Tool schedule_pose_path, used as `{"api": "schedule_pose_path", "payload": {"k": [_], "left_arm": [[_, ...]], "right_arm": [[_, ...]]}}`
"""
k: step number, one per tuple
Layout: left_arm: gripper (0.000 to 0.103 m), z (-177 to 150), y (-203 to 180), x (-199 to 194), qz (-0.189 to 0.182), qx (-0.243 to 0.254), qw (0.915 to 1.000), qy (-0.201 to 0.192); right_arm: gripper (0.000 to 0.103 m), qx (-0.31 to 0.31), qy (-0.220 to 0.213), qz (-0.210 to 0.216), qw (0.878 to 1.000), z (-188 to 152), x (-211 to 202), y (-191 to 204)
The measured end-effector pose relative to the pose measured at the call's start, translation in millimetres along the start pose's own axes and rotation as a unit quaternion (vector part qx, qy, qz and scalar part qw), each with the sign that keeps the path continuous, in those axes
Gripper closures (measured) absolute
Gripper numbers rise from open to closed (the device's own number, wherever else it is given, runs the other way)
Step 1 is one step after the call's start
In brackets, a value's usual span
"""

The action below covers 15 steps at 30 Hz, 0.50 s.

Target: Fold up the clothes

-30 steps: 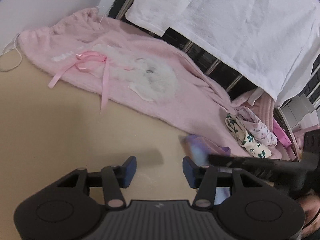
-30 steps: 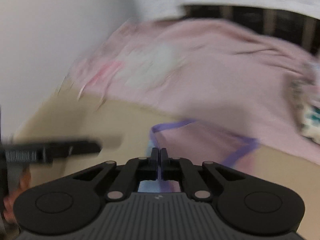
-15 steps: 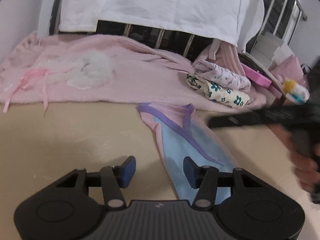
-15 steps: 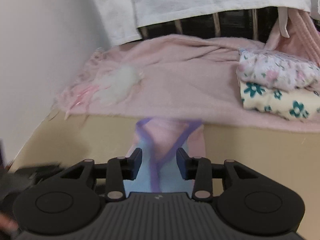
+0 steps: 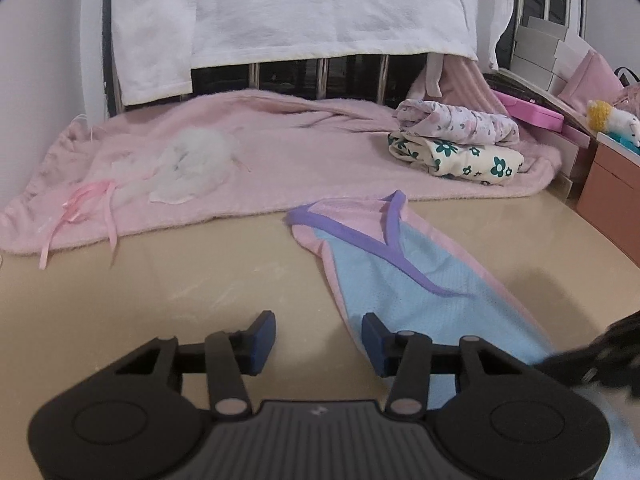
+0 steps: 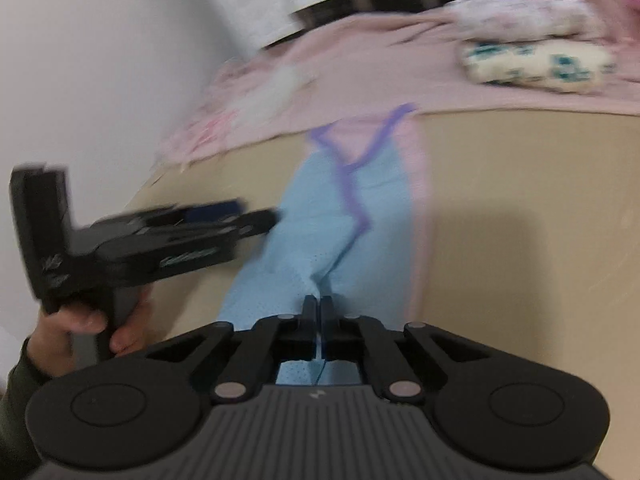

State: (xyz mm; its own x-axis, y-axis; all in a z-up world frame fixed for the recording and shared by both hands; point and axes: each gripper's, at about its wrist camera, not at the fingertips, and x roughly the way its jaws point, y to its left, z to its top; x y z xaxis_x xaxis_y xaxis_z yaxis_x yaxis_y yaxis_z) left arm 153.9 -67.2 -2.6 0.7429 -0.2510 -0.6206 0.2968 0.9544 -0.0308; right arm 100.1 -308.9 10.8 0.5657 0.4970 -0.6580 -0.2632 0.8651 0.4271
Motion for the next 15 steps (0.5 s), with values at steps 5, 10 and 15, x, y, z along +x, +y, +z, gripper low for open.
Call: {"api": "schedule_pose_path", "payload": {"k": [5, 10, 15], "left_arm": [[0.056, -0.4, -1.1, -0.4, 0.011, 0.004, 0.9999, 0.001], [0.056, 0.2, 2.8, -0.3, 0.006, -0.006, 1.0, 0.0], [0.055, 12.7, 24.7, 4.4, -0.022, -0.059, 0.998, 0.004]], "right_arm": [[0.043, 0.049, -0.014, 0.064, 0.997, 8.2, -10.7, -23.1], [0.103, 0.046, 0.013, 0.023, 0.999, 26.3, 25.4, -22.7], [0.093, -0.039, -0.042, -0.046, 0.997, -6.7, -24.6, 11.4]]}}
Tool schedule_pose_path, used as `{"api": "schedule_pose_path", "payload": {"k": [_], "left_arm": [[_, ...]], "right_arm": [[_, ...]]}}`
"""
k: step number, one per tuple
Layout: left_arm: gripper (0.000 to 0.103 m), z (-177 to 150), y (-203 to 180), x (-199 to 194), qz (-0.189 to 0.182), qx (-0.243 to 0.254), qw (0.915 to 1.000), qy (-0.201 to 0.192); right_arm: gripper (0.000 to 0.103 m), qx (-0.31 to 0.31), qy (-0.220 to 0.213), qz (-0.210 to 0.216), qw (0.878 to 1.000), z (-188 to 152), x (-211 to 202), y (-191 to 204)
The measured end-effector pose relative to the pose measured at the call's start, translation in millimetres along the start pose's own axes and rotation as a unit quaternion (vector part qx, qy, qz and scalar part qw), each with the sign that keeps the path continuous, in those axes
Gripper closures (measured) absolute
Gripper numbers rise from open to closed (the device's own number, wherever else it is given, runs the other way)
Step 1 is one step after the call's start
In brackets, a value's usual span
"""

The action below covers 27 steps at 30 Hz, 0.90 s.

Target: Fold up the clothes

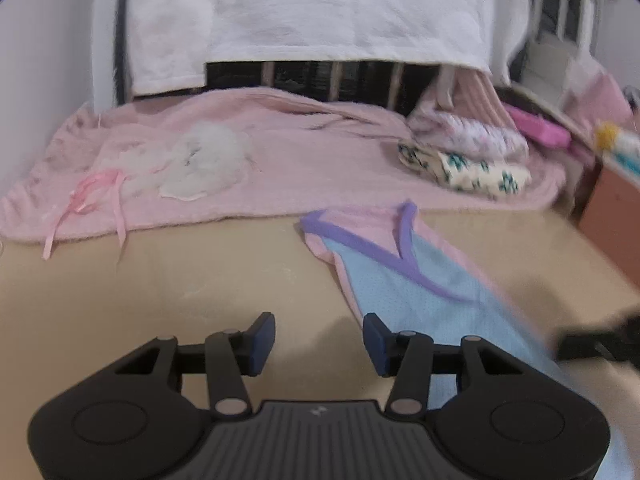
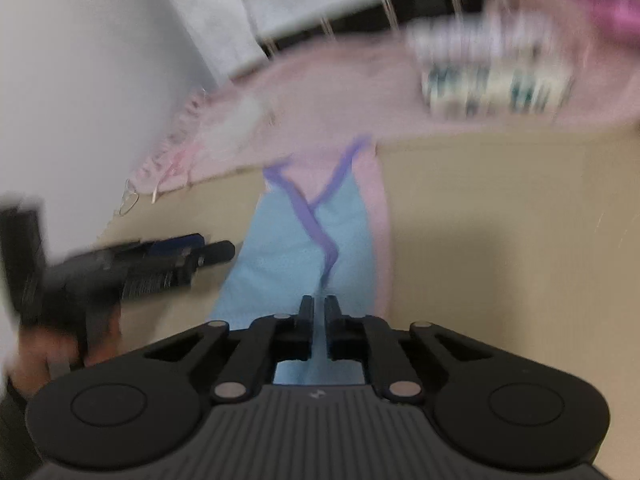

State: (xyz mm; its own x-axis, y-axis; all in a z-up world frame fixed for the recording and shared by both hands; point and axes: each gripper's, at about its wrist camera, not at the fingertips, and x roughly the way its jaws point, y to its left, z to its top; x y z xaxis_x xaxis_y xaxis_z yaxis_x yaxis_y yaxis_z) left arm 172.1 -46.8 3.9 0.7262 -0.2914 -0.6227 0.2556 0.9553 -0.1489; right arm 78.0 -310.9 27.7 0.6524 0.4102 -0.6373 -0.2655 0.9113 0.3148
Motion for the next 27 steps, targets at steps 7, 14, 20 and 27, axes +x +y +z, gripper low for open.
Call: {"api": "schedule_pose_path", "payload": {"k": [7, 14, 20, 27], "left_arm": [[0.096, 38.7, -24.1, 53.5, 0.029, 0.035, 0.9986, 0.027], [0.078, 37.9, -13.4, 37.3, 0.088, -0.018, 0.9959, 0.01], [0.04, -45.8, -14.1, -113.2, 0.034, 0.004, 0.9994, 0.009], [0.041, -161.6, -49.3, -240.6, -0.112, 0.041, 0.9928, -0.006]], "right_arm": [[0.093, -0.082, 0.026, -0.033, 0.996, -72.0, -46.3, 49.1], [0.092, -0.064, -0.008, -0.039, 0.997, -82.9, -61.1, 54.0], [0.092, -0.113, -0.039, 0.009, 0.993, -117.9, -130.5, 51.2], [0.085, -0.196, -0.043, -0.002, 0.98, -161.0, -158.8, 89.7]]}}
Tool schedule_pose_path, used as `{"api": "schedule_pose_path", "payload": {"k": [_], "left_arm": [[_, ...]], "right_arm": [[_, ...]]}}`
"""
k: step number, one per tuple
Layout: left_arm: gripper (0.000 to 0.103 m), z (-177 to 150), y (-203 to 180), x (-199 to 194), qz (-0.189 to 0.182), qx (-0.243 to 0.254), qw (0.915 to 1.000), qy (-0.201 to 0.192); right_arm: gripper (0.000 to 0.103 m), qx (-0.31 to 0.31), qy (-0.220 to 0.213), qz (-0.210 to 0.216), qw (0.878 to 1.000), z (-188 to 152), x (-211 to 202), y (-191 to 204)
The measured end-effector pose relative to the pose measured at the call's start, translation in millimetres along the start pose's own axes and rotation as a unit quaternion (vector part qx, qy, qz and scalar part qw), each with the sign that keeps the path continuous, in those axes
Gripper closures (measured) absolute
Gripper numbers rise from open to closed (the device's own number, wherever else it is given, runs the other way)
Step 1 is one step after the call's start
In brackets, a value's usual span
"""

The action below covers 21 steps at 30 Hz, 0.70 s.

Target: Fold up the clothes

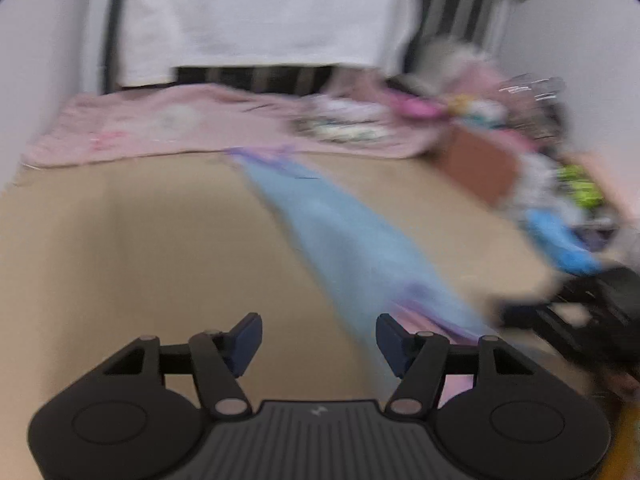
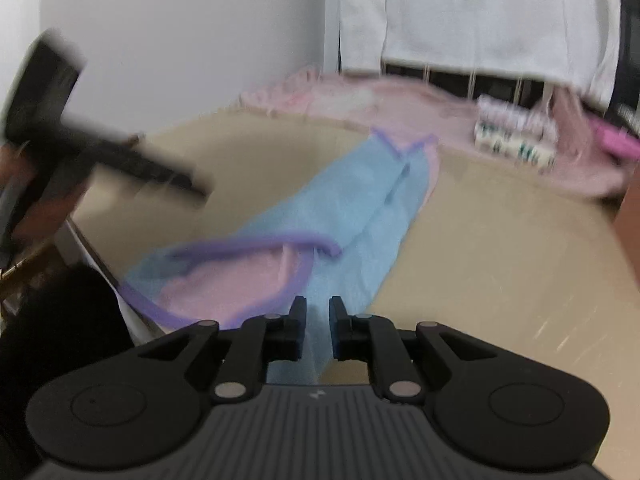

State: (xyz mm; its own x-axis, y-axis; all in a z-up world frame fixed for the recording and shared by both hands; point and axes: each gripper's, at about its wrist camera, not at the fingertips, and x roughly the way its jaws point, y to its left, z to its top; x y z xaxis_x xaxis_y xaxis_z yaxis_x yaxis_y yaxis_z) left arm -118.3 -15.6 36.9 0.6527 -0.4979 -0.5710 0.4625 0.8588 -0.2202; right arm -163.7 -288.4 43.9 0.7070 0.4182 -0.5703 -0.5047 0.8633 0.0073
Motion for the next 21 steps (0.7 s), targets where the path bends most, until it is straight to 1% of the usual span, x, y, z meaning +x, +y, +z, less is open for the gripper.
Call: {"api": "schedule_pose_path", "payload": {"k": [1, 2, 3, 4, 5, 7, 8, 9, 10, 13, 16, 18, 19, 21], "left_arm": [[0.041, -5.7, -3.1, -10.3, -0.002, -0.001, 1.0, -0.01], [0.041, -9.0, -3.9, -19.7, 0.007, -0.002, 0.9998, -0.02], [0.041, -10.4, -1.5, -28.4, 0.021, -0.006, 0.9992, -0.034], [0.041, -10.5, 3.3, -36.5, 0.041, -0.013, 0.9979, -0.048], [0.041, -9.8, 10.0, -42.0, 0.056, -0.029, 0.9964, -0.056], [0.041, -7.7, 26.2, -49.1, 0.079, -0.075, 0.9922, -0.061], [0.041, -6.6, 34.3, -52.6, 0.09, -0.098, 0.9891, -0.063], [0.041, -5.8, 39.2, -54.1, 0.097, -0.109, 0.9873, -0.063], [0.041, -5.3, 41.6, -53.9, 0.1, -0.111, 0.9869, -0.062], [0.041, -4.1, 46.8, -53.3, 0.108, -0.113, 0.9861, -0.057], [0.041, -4.4, 42.0, -50.7, 0.109, -0.101, 0.9876, -0.051], [0.041, -5.2, 38.8, -49.9, 0.108, -0.096, 0.9882, -0.051], [0.041, -6.3, 37.9, -49.9, 0.107, -0.094, 0.9884, -0.052], [0.041, -9.3, 36.9, -50.5, 0.106, -0.09, 0.9889, -0.053]], "right_arm": [[0.077, 0.001, -0.01, 0.014, 1.0, 5.4, -3.6, 6.7], [0.057, 0.003, -0.015, 0.032, 0.999, 11.5, -3.7, 16.2], [0.046, -0.005, -0.018, 0.047, 0.999, 15.4, -1.5, 29.4], [0.046, -0.025, -0.018, 0.06, 0.998, 16.3, 3.8, 47.4], [0.046, -0.038, -0.014, 0.061, 0.997, 16.0, 11.0, 63.8], [0.046, -0.045, 0.003, 0.034, 0.998, 11.8, 30.0, 92.3], [0.046, -0.04, 0.012, 0.014, 0.999, 9.3, 38.9, 104.0], [0.046, -0.025, 0.021, -0.014, 0.999, 6.2, 46.8, 112.2], [0.046, -0.006, 0.027, -0.032, 0.999, 3.3, 52.6, 119.0], [0.045, 0.062, 0.016, -0.047, 0.997, -0.5, 53.3, 129.1], [0.045, 0.112, -0.009, -0.094, 0.989, 2.4, 54.1, 127.4], [0.047, 0.145, -0.013, -0.095, 0.985, 4.0, 53.1, 119.0], [0.049, 0.162, -0.017, -0.091, 0.982, 5.0, 51.5, 114.3], [0.072, 0.165, -0.021, -0.084, 0.983, 10.6, 50.9, 108.1]]}}
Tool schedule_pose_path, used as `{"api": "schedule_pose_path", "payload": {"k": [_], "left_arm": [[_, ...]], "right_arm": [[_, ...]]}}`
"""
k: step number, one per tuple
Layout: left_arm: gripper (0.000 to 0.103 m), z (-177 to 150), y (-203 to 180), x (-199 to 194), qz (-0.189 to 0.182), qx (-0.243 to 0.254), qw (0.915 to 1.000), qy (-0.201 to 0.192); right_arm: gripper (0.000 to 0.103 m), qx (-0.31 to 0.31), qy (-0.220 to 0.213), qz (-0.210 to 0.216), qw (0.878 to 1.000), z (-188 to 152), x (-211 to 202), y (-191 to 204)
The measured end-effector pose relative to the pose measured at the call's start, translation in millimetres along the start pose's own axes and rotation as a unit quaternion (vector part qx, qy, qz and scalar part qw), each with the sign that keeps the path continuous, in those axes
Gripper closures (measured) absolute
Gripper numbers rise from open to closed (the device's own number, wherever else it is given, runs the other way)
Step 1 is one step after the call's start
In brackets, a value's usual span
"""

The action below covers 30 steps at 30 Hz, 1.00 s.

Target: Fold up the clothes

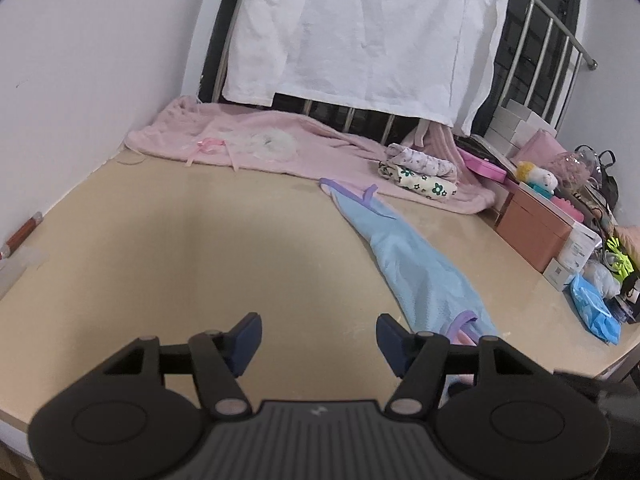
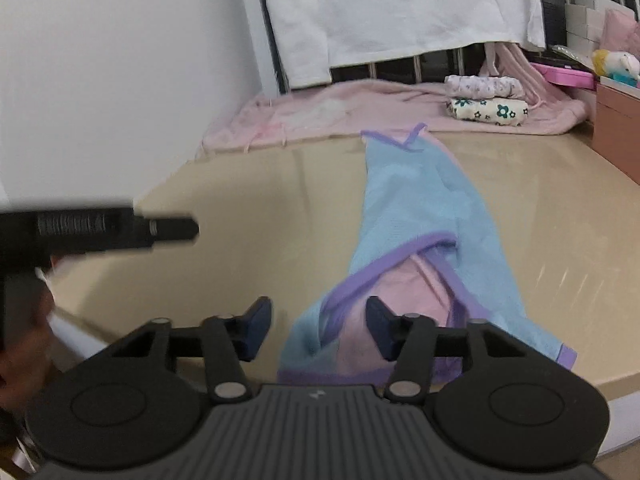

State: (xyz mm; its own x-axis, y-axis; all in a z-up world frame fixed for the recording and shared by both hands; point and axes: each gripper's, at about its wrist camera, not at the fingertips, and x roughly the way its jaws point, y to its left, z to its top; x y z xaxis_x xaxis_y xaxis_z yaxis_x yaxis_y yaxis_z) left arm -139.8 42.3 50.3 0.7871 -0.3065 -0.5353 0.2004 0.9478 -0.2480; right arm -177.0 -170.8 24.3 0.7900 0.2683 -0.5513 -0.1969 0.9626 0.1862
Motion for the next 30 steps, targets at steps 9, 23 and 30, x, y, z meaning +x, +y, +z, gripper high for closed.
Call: {"api": "schedule_pose_path", "payload": {"k": [9, 23, 30], "left_arm": [[0.041, -14.2, -4.2, 2.2, -0.019, 0.018, 0.9996, 0.015], [0.041, -56.6, -113.5, 50.5, -0.199, 0.301, 0.9325, 0.013], [0.088, -54.2, -122.2, 67.9, -0.247, 0.362, 0.8959, 0.071]], "right_arm": [[0.1, -0.004, 0.056, 0.052, 0.997, 26.6, 2.2, -32.9], [0.069, -0.016, 0.059, 0.072, 0.996, 17.1, -41.3, -99.8], [0.066, -0.111, 0.034, 0.066, 0.991, 12.4, -58.4, -118.8]]}}
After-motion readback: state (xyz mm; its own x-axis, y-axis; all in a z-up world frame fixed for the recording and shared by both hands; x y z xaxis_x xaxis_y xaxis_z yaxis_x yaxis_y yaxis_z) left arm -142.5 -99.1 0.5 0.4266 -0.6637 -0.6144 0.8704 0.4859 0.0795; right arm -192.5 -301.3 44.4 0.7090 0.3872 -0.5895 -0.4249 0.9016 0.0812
